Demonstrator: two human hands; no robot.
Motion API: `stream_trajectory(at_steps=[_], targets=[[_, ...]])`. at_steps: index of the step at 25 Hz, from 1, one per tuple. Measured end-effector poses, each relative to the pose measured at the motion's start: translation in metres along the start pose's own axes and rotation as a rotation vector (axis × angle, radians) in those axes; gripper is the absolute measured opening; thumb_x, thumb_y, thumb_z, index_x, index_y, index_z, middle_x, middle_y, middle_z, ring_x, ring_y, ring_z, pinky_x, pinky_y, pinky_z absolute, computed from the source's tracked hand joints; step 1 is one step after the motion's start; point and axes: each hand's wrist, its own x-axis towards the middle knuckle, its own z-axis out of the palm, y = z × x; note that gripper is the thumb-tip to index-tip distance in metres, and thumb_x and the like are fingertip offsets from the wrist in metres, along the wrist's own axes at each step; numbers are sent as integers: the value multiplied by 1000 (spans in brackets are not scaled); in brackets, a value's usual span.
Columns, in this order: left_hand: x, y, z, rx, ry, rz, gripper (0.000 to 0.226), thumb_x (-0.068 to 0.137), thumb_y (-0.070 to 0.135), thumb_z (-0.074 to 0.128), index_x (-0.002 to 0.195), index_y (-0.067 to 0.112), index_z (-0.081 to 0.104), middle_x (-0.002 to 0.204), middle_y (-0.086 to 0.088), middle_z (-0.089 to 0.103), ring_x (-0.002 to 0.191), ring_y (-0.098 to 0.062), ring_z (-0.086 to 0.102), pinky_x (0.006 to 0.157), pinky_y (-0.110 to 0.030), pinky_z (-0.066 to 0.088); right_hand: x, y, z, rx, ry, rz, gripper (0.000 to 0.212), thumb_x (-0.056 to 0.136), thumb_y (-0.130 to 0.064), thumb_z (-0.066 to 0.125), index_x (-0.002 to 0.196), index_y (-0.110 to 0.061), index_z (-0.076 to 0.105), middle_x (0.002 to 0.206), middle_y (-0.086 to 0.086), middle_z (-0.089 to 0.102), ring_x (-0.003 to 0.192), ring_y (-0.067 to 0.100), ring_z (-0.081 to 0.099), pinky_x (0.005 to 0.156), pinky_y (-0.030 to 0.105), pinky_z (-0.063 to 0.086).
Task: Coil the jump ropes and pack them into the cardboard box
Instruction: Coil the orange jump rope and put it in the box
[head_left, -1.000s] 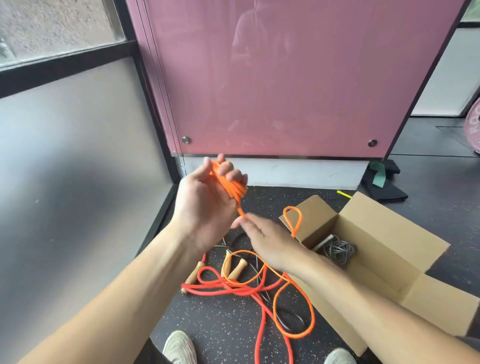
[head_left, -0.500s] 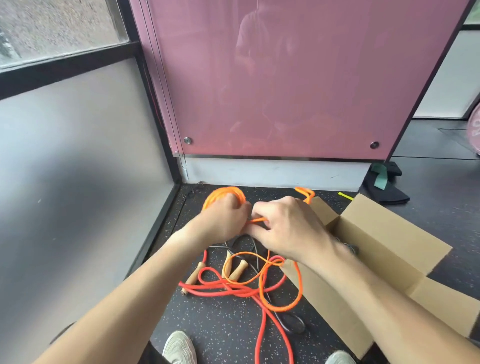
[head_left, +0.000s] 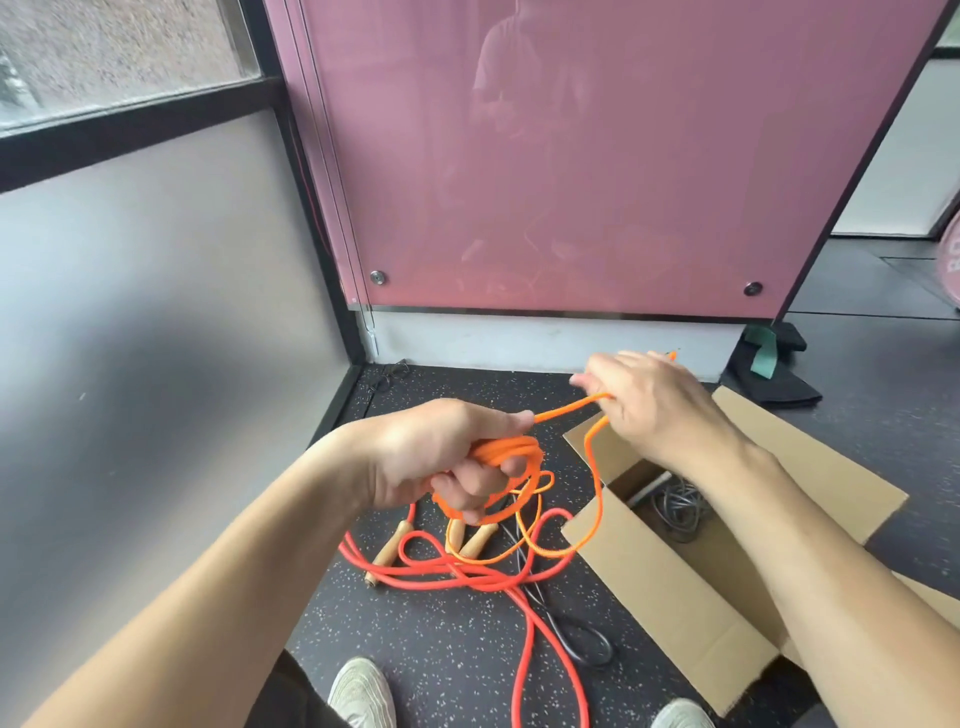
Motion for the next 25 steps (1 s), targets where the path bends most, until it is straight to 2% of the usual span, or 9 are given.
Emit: stream_trajectory(at_steps=[3,5,8,11,13,15,18,21,25], targets=[[-11,-3,-4,-153,-154,71,42,102,45,36,71,19,50,44,12,23,37,-7,19,55,-23,40,-9,13,4,-155,11,203,19,93,-18,42,93,-22,61,98,0,57,99,32,51,87,45,31],[-28,-3,-17,-383,-315,186,40,102,42,39,76,16,56,46,11,26,37,-10,22,60,-25,43,-19,35,1,-175,-141,469,42,81,-1,48,105,-32,63,119,-1,51,120,30,40,103,51,22],[-50,-4,-40,-745,-459,439,44,109,35,31,89,4,55,51,6,25,39,-13,20,75,-34,44,-37,62,-18,-78,-440,841,39,85,-1,51,90,-36,67,112,1,59,110,29,50,91,40,38],[-44,0,-41,-899,-348,588,45,109,36,27,89,5,53,51,5,23,41,-16,23,78,-35,44,-41,46,-15,192,-545,780,33,95,-5,44,102,-30,65,73,-4,54,64,14,52,61,32,40],[-32,5,-31,-919,-144,609,43,107,37,30,82,11,54,51,6,23,40,-14,23,71,-30,47,-36,16,-6,256,-549,583,24,101,-23,52,122,-33,54,73,-8,52,66,10,51,65,34,40],[-25,10,-19,-868,107,561,45,105,38,33,72,16,54,50,9,15,38,-11,13,60,-25,47,-31,-14,-1,369,-551,448,45,93,-43,64,132,-46,42,83,-6,60,80,14,59,75,33,45],[-16,14,0,-794,189,466,42,101,40,35,68,18,50,50,9,10,40,-12,6,56,-24,44,-22,-57,5,865,-536,443,56,83,-41,79,128,-47,48,92,-5,65,76,12,63,74,30,53],[-9,13,6,-741,242,432,43,104,39,32,70,17,47,52,9,8,41,-12,6,57,-26,41,-10,-79,-3,1401,-380,557,18,94,-24,68,111,-24,62,78,8,62,59,20,58,64,32,52],[-16,7,-16,-799,413,501,44,105,38,32,71,18,49,45,11,16,41,-11,7,54,-24,43,-2,-66,-29,1950,-416,671,37,99,-44,46,99,-13,66,81,11,62,69,26,59,67,35,51]])
